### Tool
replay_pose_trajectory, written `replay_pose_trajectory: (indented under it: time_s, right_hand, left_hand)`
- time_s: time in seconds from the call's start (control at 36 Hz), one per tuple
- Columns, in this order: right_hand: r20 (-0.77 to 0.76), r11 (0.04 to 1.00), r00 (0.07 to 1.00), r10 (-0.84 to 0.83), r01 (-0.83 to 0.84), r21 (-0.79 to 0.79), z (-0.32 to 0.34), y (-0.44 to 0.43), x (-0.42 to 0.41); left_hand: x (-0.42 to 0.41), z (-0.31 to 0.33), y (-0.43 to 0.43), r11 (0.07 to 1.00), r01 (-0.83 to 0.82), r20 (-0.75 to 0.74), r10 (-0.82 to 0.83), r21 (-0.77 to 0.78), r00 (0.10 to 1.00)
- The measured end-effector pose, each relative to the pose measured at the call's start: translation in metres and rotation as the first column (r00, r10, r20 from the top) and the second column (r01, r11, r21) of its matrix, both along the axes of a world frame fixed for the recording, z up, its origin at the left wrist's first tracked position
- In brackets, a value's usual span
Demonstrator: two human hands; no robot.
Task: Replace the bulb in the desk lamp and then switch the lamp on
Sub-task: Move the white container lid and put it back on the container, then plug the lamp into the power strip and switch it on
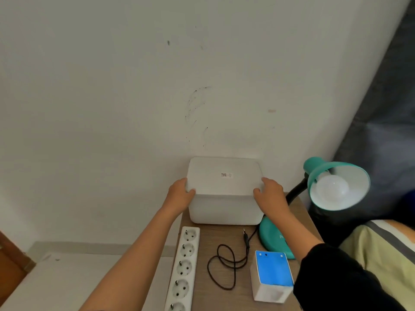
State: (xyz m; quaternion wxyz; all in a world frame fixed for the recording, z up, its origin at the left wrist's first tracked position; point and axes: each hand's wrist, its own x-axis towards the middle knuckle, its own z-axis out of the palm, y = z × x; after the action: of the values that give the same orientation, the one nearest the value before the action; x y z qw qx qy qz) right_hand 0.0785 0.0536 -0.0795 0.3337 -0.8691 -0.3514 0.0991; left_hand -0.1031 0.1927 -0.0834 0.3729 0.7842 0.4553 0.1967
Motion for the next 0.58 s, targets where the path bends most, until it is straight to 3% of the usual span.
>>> replay_pose_trajectory:
  time_s: [0.25, 0.39, 0.58]
  right_hand:
    - [-0.010, 0.977, 1.000, 0.017, -0.014, 0.212, -0.027, -0.013, -0.069]
    - [-0.134, 0.981, 0.991, 0.006, 0.020, 0.191, -0.063, -0.016, -0.098]
    - [-0.229, 0.977, 0.964, -0.135, 0.168, 0.133, -0.108, -0.010, -0.102]
  left_hand:
    - [-0.044, -0.014, -0.041, 0.999, 0.036, -0.037, -0.036, 0.002, 0.999]
    - [-0.062, -0.055, -0.064, 0.997, 0.061, -0.076, -0.065, -0.050, 0.995]
    - [-0.072, -0.114, -0.078, 0.995, 0.067, -0.075, -0.073, -0.078, 0.995]
